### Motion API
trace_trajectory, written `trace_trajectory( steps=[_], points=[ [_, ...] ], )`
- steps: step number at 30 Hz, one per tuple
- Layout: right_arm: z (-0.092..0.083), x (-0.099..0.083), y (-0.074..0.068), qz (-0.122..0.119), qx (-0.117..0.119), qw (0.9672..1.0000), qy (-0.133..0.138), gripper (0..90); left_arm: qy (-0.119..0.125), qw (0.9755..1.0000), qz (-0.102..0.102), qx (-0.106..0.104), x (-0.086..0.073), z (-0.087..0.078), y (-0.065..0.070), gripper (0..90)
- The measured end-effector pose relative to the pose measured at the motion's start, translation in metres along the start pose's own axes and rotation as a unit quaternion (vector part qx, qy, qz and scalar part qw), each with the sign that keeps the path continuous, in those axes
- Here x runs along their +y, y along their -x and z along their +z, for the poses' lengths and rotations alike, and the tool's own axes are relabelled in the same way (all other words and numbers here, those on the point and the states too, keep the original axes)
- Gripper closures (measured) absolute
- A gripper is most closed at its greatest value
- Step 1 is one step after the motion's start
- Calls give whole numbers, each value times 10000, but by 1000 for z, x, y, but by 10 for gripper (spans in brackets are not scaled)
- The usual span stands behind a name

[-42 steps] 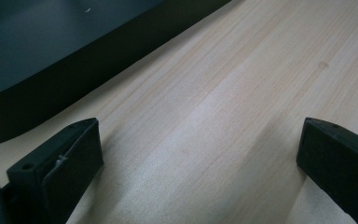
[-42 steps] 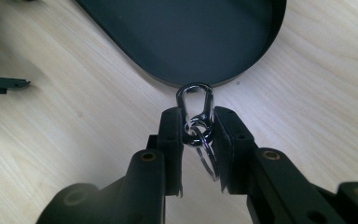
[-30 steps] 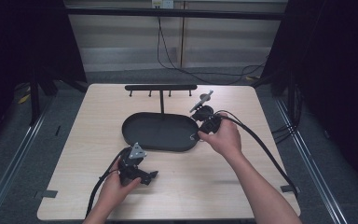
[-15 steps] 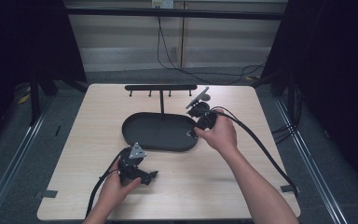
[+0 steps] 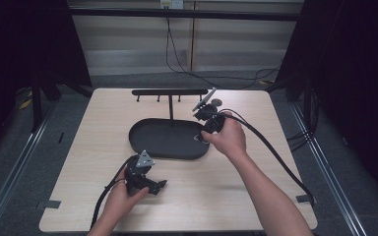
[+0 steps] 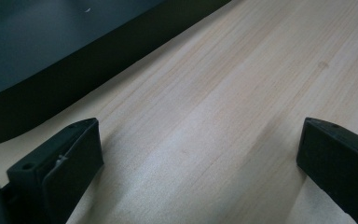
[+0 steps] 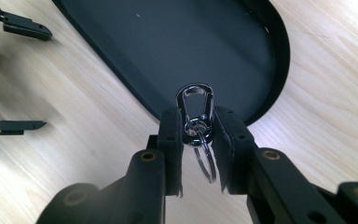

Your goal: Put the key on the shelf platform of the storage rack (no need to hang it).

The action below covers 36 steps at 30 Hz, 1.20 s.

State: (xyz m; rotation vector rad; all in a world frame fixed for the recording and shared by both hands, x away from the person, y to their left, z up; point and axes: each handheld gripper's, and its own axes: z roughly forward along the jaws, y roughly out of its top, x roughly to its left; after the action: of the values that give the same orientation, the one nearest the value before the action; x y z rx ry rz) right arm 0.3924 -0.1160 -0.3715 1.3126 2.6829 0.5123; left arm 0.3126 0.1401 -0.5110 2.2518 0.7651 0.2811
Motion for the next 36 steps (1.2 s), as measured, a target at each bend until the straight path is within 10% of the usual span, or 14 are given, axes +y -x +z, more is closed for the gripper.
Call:
trace_trajectory(
  steps=[36],
  points=[
    [35, 21, -1, 58, 11, 10000, 67, 734, -6, 10000, -2, -7, 0, 0, 0, 0]
  ],
)
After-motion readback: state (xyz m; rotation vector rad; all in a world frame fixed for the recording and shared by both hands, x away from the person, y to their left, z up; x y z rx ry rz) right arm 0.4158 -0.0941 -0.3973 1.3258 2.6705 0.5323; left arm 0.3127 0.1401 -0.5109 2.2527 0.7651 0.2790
